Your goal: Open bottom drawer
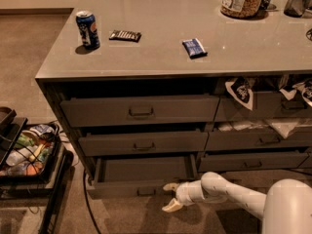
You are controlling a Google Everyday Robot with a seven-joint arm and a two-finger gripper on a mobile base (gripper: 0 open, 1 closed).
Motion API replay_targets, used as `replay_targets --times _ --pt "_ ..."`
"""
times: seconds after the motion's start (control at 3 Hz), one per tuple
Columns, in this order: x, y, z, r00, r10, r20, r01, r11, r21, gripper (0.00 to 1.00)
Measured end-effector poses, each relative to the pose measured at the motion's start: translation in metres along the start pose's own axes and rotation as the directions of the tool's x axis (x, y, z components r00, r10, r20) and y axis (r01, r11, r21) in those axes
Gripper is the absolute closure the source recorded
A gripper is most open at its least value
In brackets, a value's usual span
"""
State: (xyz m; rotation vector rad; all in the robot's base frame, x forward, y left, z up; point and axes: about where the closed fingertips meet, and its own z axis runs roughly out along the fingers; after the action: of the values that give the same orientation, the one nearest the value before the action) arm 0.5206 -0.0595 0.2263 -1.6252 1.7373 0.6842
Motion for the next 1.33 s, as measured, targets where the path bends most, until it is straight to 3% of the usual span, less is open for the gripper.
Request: replay_targets --times 0.33,0.67,1.0,1.33 --pt "0.000 0.000 0.000 1.000 0.000 0.000 0.000 1.0000 0.000 0.00" --pt "0.000 0.000 0.000 1.000 0.000 0.000 0.000 1.0000 0.000 0.00" --pt "-0.005 -0.003 -0.002 0.999 -0.048 -0.004 0.048 0.9986 0.023 0.00" --pt "-0.020 -0.017 -0.010 0.991 -0.131 -0.031 0.133 0.9889 0.067 0.00"
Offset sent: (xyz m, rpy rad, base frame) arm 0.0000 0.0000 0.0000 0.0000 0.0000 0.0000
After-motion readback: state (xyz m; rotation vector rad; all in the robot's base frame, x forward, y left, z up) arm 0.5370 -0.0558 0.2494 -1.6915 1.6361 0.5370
